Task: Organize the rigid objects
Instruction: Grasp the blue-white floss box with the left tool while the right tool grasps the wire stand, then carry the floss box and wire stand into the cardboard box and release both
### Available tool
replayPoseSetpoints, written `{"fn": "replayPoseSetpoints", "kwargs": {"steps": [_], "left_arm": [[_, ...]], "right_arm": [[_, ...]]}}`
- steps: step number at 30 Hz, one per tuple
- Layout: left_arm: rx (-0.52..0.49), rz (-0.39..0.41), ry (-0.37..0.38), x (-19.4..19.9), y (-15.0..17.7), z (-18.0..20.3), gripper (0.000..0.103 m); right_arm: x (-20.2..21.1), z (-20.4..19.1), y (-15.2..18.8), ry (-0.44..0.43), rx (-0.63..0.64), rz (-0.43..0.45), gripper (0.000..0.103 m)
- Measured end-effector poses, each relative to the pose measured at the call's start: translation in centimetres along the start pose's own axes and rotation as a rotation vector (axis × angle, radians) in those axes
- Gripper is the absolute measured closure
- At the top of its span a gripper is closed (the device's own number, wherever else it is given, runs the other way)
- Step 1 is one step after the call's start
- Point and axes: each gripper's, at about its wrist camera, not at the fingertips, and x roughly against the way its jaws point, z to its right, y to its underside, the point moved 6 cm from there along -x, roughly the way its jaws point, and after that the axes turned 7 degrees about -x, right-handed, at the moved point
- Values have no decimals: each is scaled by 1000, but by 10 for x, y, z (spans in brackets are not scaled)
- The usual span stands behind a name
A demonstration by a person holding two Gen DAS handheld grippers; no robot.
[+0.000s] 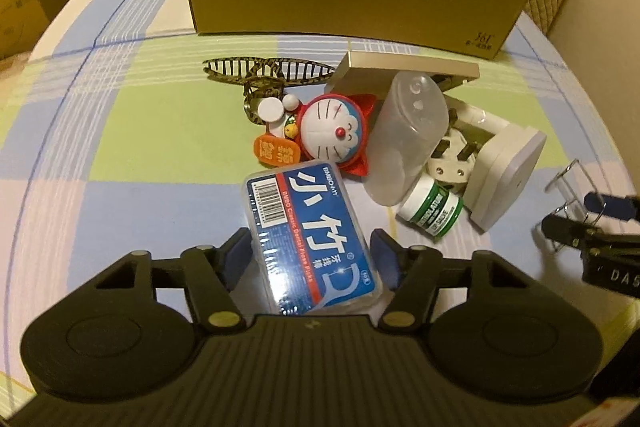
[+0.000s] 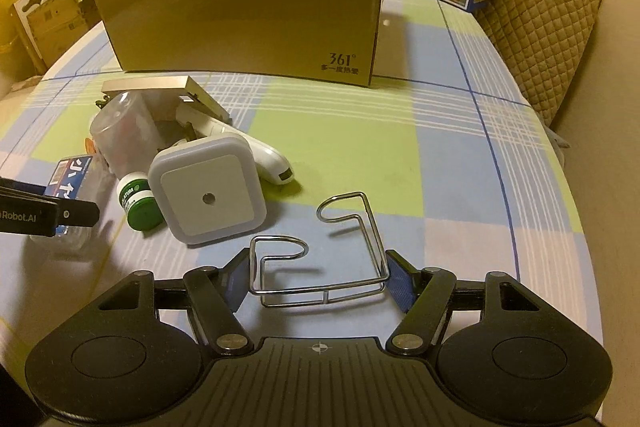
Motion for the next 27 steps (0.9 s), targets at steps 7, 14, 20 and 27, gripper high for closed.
{"fn": "replayPoseSetpoints", "kwargs": {"steps": [7, 14, 20, 27], "left_arm": [[-20, -7, -20, -3, -1, -6, 47], [-15, -22, -16, -7, 0, -7, 47], [-14, -22, -13, -6, 1, -6, 48], [-6, -11, -8, -1, 2, -9, 49]], "right_arm": [[-5, -1, 5, -22, -34, -16, 38], [-12, -2, 6, -15, 4, -26, 37], [-14, -4, 6, -11, 23, -26, 37], [-3, -4, 6, 7, 28, 3, 38]]}}
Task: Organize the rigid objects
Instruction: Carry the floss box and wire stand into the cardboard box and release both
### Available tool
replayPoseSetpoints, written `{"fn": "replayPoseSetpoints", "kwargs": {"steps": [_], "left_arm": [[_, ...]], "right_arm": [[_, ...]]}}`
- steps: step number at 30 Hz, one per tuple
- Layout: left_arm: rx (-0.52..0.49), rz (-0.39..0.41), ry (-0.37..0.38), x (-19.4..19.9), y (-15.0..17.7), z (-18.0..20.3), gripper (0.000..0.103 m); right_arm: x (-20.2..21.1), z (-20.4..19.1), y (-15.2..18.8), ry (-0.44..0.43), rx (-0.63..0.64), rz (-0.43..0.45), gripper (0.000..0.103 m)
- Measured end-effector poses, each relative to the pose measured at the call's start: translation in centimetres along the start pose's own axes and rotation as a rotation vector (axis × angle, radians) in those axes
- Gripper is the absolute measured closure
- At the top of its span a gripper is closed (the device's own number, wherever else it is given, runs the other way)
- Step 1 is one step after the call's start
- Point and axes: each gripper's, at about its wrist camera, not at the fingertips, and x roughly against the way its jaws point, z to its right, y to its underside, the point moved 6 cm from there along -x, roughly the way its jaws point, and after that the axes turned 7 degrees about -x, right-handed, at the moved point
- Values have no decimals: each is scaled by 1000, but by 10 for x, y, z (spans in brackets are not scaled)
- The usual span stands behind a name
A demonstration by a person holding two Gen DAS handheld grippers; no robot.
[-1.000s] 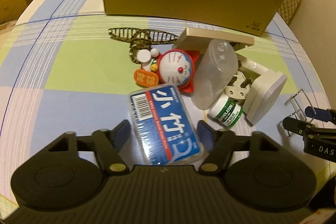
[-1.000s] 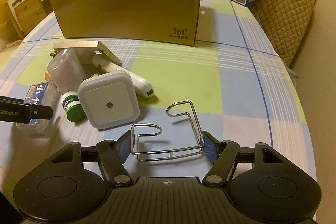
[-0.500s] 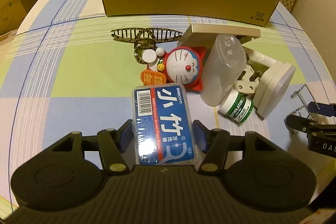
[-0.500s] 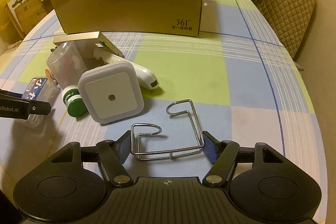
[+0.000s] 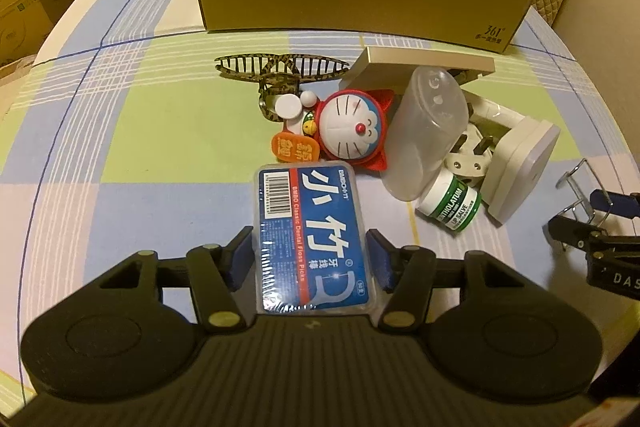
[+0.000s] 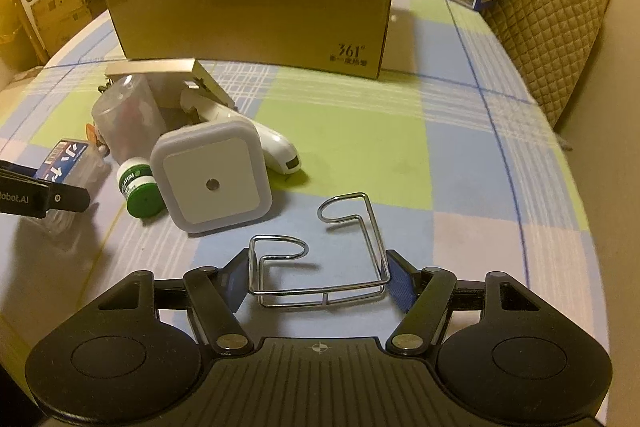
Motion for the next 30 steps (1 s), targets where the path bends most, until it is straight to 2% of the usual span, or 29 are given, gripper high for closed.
{"fn": "replayPoseSetpoints", "kwargs": {"steps": [10, 15, 23, 30], "left_arm": [[14, 55, 14, 32, -5, -1, 49], [15, 100, 30, 56, -20, -7, 49], [-58, 209, 16, 94, -83, -18, 49], [-109, 288, 19, 102, -166, -26, 49]], "right_arm": [[35, 0, -14, 9, -23, 72, 38], [56, -8, -37, -23, -32, 118, 38], [87, -26, -119, -119, -35, 243, 38], [74, -29, -212, -145, -20, 327, 38]]}}
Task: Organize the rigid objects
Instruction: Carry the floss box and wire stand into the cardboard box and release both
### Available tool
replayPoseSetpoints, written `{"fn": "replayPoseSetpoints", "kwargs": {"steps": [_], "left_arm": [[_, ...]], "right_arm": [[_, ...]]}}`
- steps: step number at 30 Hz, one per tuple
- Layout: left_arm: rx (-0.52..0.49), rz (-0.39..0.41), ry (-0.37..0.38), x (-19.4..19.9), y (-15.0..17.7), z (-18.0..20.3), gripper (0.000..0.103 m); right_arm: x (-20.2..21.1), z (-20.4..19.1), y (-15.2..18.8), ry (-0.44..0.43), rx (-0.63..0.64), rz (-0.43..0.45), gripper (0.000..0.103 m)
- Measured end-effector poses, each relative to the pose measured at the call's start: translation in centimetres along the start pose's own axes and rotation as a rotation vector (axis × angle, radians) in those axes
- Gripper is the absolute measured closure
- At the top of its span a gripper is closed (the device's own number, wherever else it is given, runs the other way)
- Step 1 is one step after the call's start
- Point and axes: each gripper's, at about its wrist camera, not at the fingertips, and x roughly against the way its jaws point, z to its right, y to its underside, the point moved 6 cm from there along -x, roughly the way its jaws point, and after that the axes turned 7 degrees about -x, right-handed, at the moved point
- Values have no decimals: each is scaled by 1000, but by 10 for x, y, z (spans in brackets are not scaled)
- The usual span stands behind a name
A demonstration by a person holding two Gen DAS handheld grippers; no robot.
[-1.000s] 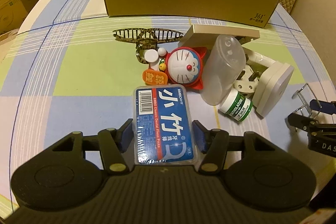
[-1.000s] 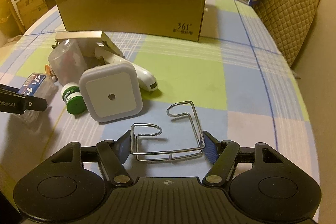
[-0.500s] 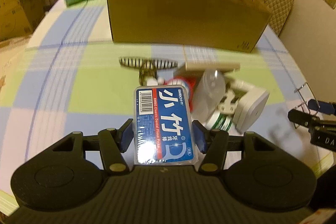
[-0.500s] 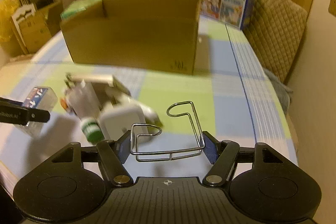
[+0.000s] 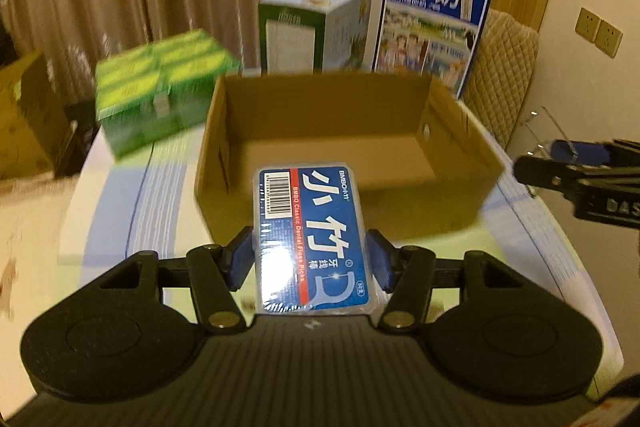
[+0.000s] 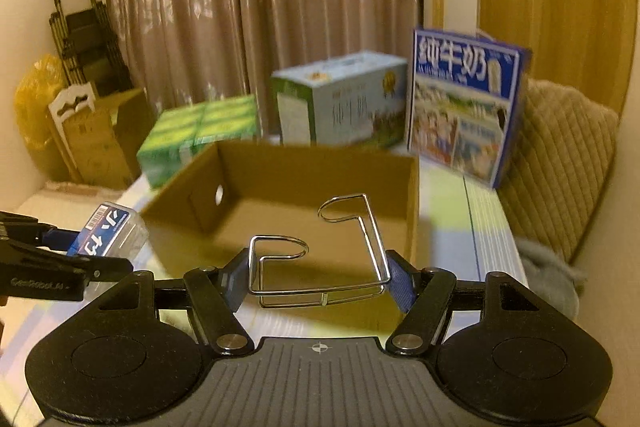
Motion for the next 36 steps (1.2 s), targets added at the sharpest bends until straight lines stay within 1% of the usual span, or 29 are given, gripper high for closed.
{"fn": "replayPoseSetpoints", "kwargs": {"steps": [2, 4, 5, 8, 14, 18, 27, 29, 30, 36], "left_arm": [[-29, 11, -9, -12, -22, -5, 49], [-45, 8, -13, -29, -39, -10, 49], [-46, 5, -9, -37, -45, -13, 49], [-45, -7, -4, -62, -57, -19, 49], [-32, -37, 10, -101, -56, -25, 49], [-24, -50, 17, -117, -54, -26, 49], [-24, -68, 30, -139, -55, -22, 48], [-17, -62, 24, -140, -56, -22, 38], [-14, -53, 17, -139, -57, -22, 35], [9, -43, 14, -132, -55, -28, 35]], "right_arm": [[-22, 3, -19, -9, -11, 0, 38], [-45, 9, -30, -25, -41, -15, 38], [-57, 11, -33, -18, -47, -23, 38], [-86, 16, -32, -9, -44, -51, 38], [-130, 27, -13, 3, -59, -115, 38], [-146, 31, -9, 5, -75, -136, 38], [-158, 38, 0, 16, -84, -155, 38], [-160, 39, 2, 21, -87, -161, 38], [-161, 40, 2, 22, -88, -165, 38], [-161, 39, 3, 21, -81, -166, 38]]}}
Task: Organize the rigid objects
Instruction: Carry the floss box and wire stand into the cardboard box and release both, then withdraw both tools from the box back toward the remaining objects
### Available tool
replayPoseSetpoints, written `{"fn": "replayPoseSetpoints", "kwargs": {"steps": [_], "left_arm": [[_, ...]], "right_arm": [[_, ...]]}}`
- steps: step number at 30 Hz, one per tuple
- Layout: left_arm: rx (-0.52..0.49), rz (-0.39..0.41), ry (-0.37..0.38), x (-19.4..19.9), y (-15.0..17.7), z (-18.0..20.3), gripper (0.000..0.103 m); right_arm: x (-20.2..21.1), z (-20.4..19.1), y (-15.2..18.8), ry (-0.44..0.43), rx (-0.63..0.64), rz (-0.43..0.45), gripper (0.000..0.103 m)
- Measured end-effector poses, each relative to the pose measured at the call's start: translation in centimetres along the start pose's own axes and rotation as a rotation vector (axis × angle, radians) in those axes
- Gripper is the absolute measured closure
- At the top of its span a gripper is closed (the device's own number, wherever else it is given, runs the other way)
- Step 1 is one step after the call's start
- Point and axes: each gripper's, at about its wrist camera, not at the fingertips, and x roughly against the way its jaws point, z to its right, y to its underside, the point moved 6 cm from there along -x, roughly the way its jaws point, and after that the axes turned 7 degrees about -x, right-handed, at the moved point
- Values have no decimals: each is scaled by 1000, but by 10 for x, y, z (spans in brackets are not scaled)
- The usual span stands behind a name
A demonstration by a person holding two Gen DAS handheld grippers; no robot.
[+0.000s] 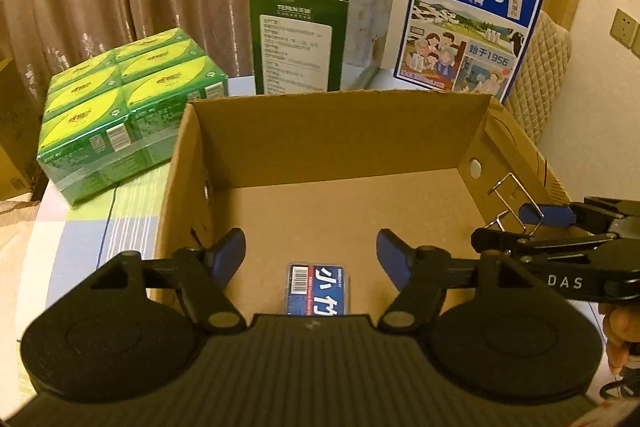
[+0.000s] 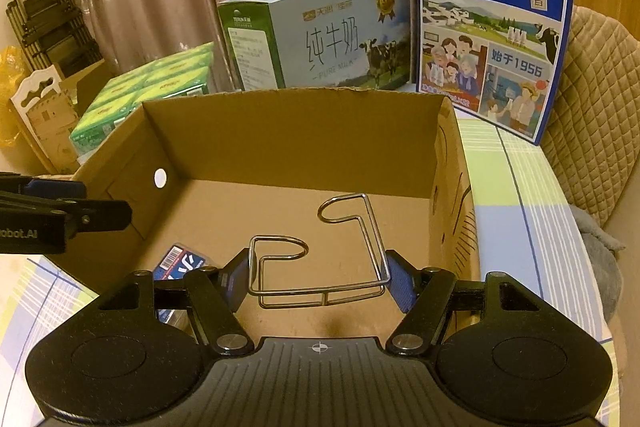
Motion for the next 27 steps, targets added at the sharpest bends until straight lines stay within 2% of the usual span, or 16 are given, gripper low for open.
{"fn": "replayPoseSetpoints", "kwargs": {"steps": [11, 12, 13, 15, 21, 27], "left_arm": [[6, 11, -10, 13, 2, -5, 35], [7, 14, -8, 15, 2, -5, 35], [7, 18, -8, 18, 2, -5, 35], [11, 25, -8, 24, 3, -5, 35], [28, 56, -2, 55, 13, -1, 35], [23, 83, -21, 98, 34, 9, 35]], "right_arm": [[5, -2, -5, -25, -7, 27, 37], [6, -2, -7, -36, -15, 35, 32], [9, -1, -9, -41, -25, 48, 23], [20, 0, -13, -39, -41, 93, 18], [60, 0, -13, -22, -7, 152, 18], [111, -6, 15, 8, -10, 168, 18]]}}
